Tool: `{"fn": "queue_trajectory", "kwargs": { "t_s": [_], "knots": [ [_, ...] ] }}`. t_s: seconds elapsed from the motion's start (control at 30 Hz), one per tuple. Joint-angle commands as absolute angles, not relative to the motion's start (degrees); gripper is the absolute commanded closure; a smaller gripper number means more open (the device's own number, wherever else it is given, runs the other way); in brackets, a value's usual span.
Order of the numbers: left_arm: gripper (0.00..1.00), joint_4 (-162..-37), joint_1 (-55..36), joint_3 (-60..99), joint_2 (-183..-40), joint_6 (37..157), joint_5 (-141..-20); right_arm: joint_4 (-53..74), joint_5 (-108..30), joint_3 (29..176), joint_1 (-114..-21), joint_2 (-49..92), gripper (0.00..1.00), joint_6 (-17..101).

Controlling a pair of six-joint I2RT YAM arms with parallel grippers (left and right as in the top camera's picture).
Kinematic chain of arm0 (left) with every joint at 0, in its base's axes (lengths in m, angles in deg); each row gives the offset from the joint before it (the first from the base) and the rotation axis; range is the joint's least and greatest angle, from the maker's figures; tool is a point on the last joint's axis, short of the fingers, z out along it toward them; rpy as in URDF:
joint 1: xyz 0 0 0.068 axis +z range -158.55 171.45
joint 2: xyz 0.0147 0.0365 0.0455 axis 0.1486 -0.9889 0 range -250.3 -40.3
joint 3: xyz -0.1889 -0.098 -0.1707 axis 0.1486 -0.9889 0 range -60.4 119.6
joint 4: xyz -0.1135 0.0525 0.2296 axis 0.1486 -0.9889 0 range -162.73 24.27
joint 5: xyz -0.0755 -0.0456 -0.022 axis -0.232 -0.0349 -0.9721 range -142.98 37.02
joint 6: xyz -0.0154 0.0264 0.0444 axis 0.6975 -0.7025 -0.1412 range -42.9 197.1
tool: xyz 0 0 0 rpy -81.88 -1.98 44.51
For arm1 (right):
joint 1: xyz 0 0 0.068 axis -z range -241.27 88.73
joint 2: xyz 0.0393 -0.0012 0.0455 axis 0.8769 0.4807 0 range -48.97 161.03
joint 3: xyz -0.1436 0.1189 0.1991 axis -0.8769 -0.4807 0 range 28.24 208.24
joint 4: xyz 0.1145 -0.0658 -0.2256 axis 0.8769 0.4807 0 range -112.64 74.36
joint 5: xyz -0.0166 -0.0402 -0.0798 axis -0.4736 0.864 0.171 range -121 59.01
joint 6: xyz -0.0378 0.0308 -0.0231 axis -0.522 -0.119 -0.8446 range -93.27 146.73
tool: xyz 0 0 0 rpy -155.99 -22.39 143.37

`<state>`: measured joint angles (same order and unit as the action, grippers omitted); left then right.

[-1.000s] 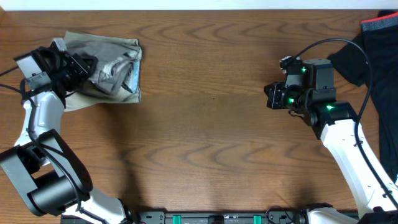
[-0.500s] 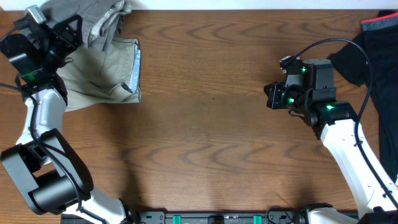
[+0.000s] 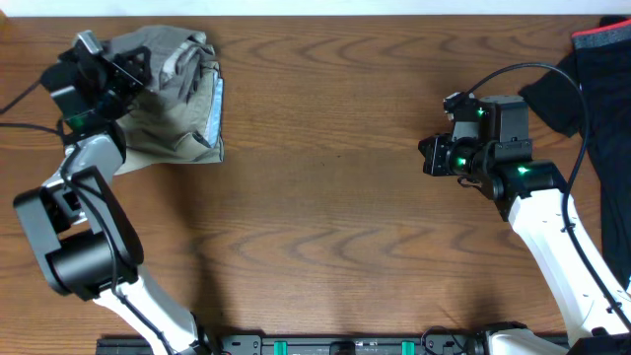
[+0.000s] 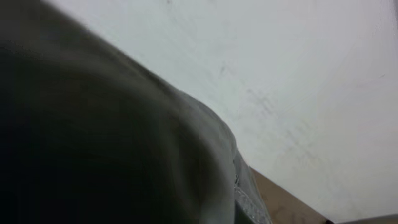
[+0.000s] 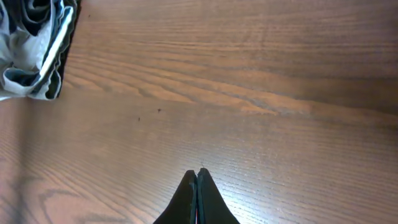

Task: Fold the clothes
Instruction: 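Press and adjust the shorts on the khaki pants stack with left gripper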

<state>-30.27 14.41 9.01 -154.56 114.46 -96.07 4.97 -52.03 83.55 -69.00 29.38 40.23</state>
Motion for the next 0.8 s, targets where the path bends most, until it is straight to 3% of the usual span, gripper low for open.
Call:
{"fn": "queue_trajectory", "kwargs": {
  "t_s": [0.0, 0.3, 0.5, 0.77],
  "knots": [
    [0.94, -24.7, 14.1, 12.7, -152.8, 118.4, -98.8, 5.4, -52.4, 83.7, -68.8, 29.2, 0.99, 41.1],
    [0.94, -22.6, 12.8, 20.9, -152.6, 118.1, -102.2, 5.7, -52.4, 83.7, -68.8, 29.2, 0.99, 41.1],
    [0.94, -34.6, 12.0, 20.9, -153.5, 105.7, -98.3, 6.8, -52.5, 83.7, -68.8, 29.2, 0.99, 41.1],
    [0.94, -39.5, 11.3, 20.8, -157.6, 104.8, -97.4, 9.7, -53.6, 83.7, -68.8, 29.2, 0.99, 41.1]
  ]
}}
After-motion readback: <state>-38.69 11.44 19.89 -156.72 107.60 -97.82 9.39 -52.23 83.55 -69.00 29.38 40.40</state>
